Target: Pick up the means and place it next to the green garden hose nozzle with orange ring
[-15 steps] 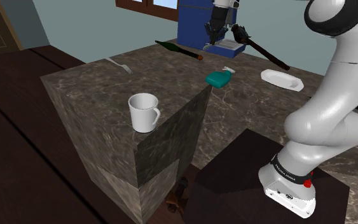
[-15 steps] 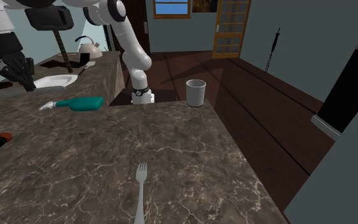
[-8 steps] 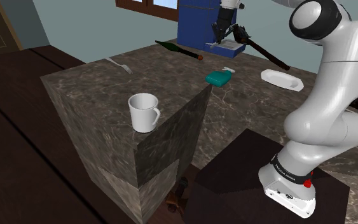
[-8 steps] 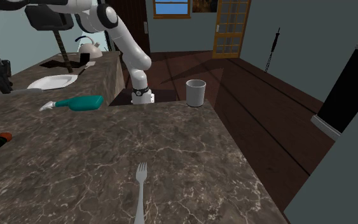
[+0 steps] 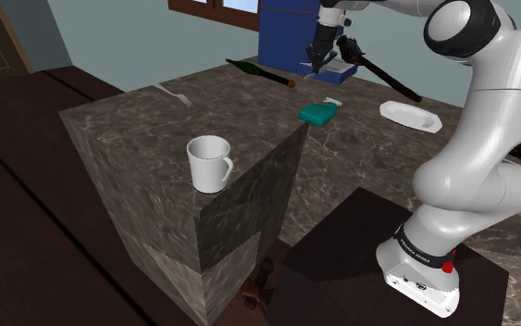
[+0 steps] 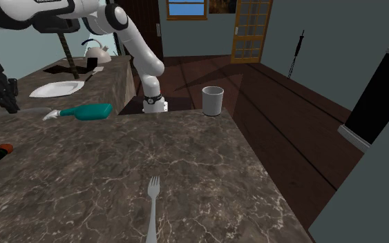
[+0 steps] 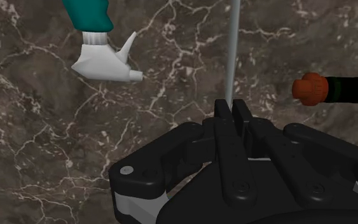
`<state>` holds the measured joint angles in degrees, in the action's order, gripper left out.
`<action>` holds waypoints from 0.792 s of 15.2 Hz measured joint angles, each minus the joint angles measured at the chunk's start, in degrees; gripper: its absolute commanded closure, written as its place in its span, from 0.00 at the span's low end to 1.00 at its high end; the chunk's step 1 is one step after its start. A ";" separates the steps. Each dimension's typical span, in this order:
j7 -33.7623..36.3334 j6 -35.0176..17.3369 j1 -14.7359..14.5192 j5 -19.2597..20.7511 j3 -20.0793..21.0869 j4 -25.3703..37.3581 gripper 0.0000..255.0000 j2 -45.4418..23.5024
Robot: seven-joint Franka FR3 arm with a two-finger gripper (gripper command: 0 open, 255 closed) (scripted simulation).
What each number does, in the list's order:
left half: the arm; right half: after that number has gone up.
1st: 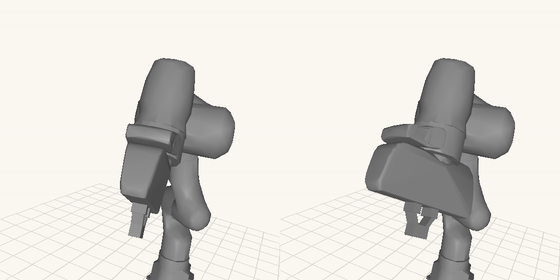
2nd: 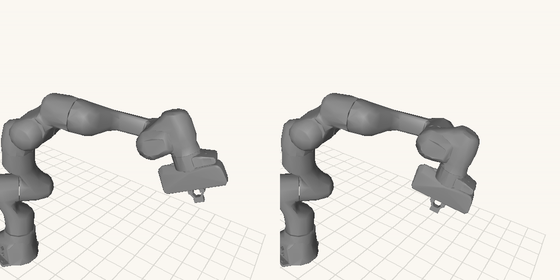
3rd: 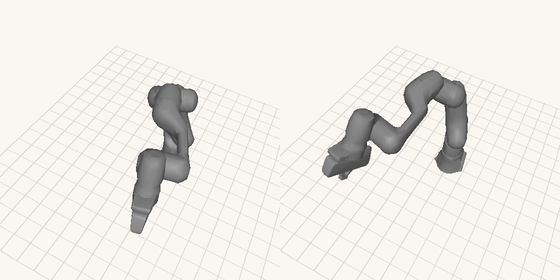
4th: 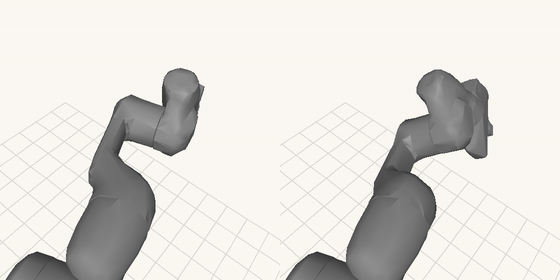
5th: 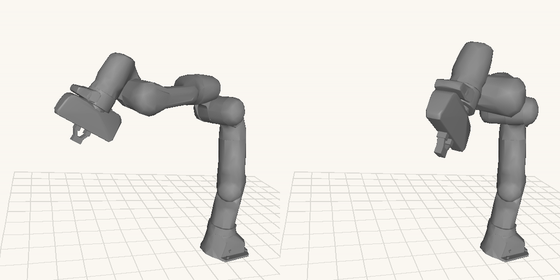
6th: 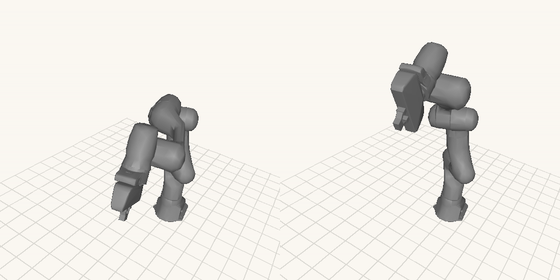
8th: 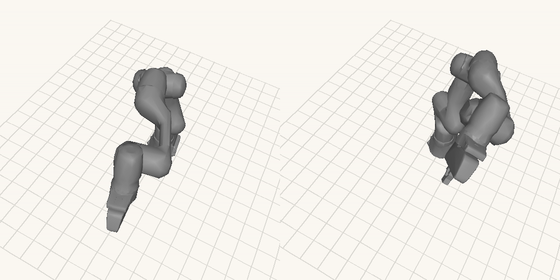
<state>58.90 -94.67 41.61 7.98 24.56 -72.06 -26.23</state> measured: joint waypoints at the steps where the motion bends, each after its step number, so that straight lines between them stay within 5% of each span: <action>1: -0.06 -0.84 0.22 -0.12 0.01 -1.18 1.00 0.34; 12: 0.01 -8.74 1.00 0.05 -0.22 -8.94 1.00 0.23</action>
<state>58.91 -103.41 42.61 8.03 24.34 -81.00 -26.00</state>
